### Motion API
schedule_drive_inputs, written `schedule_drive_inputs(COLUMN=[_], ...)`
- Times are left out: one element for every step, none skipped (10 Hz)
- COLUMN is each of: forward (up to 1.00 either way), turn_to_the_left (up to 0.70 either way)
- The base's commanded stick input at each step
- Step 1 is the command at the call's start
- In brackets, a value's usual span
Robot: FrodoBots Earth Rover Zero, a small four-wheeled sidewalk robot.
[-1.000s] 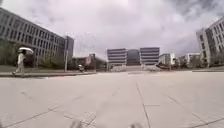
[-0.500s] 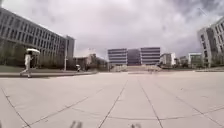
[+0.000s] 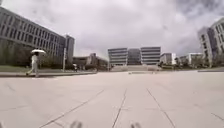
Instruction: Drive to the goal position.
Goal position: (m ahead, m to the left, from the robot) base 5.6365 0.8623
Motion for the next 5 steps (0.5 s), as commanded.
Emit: schedule_drive_inputs(forward=[1.0,1.0,1.0,1.0,1.0], turn_to_the_left=[0.0,0.0,0.0,0.0,0.0])
